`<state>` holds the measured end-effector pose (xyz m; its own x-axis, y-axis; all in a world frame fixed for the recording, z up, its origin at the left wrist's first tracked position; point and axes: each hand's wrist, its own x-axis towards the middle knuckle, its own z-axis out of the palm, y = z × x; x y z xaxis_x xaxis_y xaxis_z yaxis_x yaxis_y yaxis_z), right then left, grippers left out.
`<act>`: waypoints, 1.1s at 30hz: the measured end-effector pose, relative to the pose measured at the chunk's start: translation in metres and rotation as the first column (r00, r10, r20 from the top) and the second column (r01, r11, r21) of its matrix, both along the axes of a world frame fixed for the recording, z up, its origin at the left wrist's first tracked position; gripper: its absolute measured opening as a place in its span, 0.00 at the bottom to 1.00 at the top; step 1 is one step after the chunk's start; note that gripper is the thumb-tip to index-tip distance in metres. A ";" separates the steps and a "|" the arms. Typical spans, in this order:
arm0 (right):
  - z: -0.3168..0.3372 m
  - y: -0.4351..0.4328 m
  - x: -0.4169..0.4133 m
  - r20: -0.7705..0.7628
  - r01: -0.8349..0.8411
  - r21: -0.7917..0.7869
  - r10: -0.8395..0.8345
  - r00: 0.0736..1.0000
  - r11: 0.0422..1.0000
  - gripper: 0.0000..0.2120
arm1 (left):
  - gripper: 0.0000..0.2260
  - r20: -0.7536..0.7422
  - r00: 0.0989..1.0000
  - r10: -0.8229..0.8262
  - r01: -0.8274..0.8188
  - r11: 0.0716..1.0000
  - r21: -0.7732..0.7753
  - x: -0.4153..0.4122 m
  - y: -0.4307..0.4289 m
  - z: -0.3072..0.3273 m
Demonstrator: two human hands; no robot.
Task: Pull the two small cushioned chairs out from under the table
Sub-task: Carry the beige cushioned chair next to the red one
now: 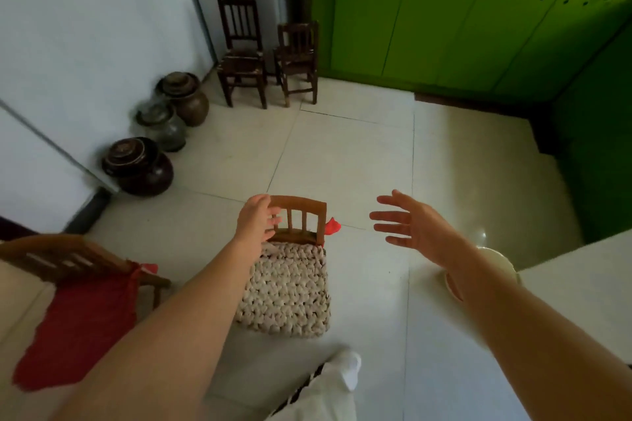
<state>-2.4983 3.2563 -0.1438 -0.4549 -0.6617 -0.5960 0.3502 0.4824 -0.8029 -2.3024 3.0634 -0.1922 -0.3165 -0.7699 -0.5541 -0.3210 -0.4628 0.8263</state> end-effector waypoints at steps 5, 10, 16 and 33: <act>-0.019 -0.052 -0.040 -0.013 -0.176 0.032 0.176 0.984 0.984 0.15 | 0.17 0.044 0.982 0.182 -0.182 0.983 0.007 -0.008 -0.013 -0.027; -0.035 -0.096 -0.072 0.005 -0.294 0.058 0.294 0.956 0.954 0.16 | 0.17 0.084 0.944 0.318 -0.324 0.942 0.081 -0.035 -0.022 -0.046; -0.042 -0.151 -0.100 0.014 -0.433 0.085 0.433 0.901 0.898 0.17 | 0.15 0.081 0.872 0.483 -0.490 0.853 0.182 -0.060 -0.030 -0.052; -0.119 -0.289 -0.123 0.037 -0.857 0.097 0.859 0.511 0.506 0.13 | 0.15 0.080 0.595 0.800 -0.785 0.556 0.274 -0.125 -0.036 -0.090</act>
<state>-2.6213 2.9677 -0.2632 0.2964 -0.6771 -0.6736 -0.2861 0.6100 -0.7390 -2.4274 3.0276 -0.2821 0.3193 -0.5565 -0.7670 0.3164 -0.7003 0.6398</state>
